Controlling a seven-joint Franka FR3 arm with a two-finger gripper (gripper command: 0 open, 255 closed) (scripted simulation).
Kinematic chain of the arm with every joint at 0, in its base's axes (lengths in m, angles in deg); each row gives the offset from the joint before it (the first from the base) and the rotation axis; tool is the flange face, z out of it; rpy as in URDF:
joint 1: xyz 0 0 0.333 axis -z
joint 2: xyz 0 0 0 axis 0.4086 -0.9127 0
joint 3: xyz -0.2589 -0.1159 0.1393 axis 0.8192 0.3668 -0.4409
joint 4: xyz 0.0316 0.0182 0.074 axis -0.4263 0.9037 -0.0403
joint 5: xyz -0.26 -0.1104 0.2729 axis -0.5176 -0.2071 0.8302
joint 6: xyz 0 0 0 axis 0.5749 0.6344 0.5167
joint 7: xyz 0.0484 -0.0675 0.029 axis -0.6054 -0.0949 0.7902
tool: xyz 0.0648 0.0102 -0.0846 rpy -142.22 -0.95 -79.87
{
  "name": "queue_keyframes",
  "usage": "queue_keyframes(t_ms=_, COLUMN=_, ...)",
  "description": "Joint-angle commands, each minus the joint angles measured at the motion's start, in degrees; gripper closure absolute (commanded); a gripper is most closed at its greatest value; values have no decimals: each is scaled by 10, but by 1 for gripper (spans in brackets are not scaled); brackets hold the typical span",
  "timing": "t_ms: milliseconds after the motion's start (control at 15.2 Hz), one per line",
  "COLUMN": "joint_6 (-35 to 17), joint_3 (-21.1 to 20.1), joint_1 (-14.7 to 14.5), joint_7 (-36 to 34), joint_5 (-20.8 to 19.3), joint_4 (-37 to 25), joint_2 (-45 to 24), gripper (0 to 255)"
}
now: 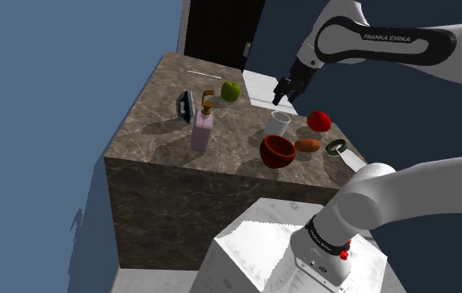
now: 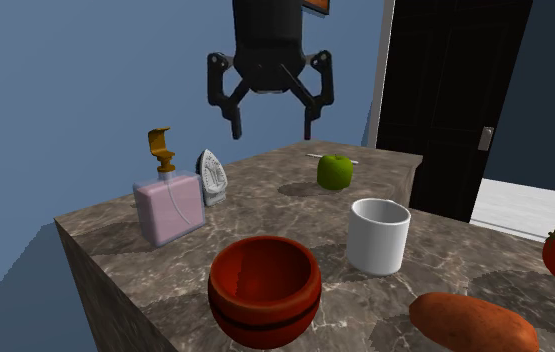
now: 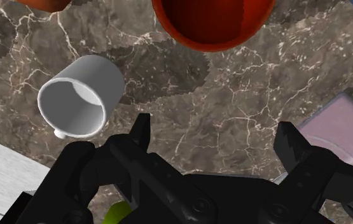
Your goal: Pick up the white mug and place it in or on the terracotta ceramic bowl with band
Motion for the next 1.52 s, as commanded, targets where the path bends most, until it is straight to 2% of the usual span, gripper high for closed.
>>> queue_keyframes(t_ms=0, joint_6=-33, joint_3=22, joint_1=4, joint_7=23, joint_5=-7, joint_4=3, joint_2=-32, gripper=0)
queue_keyframes(t_ms=462, joint_6=-128, joint_3=92, joint_1=10, joint_7=103, joint_5=-5, joint_4=-18, joint_2=-154, gripper=0)
queue_keyframes(t_ms=858, joint_6=-197, joint_3=146, joint_1=9, joint_7=190, joint_5=38, joint_4=-63, joint_2=-281, gripper=0)
queue_keyframes(t_ms=1452, joint_6=-260, joint_3=153, joint_1=7, joint_7=218, joint_5=72, joint_4=-50, joint_2=-337, gripper=0)
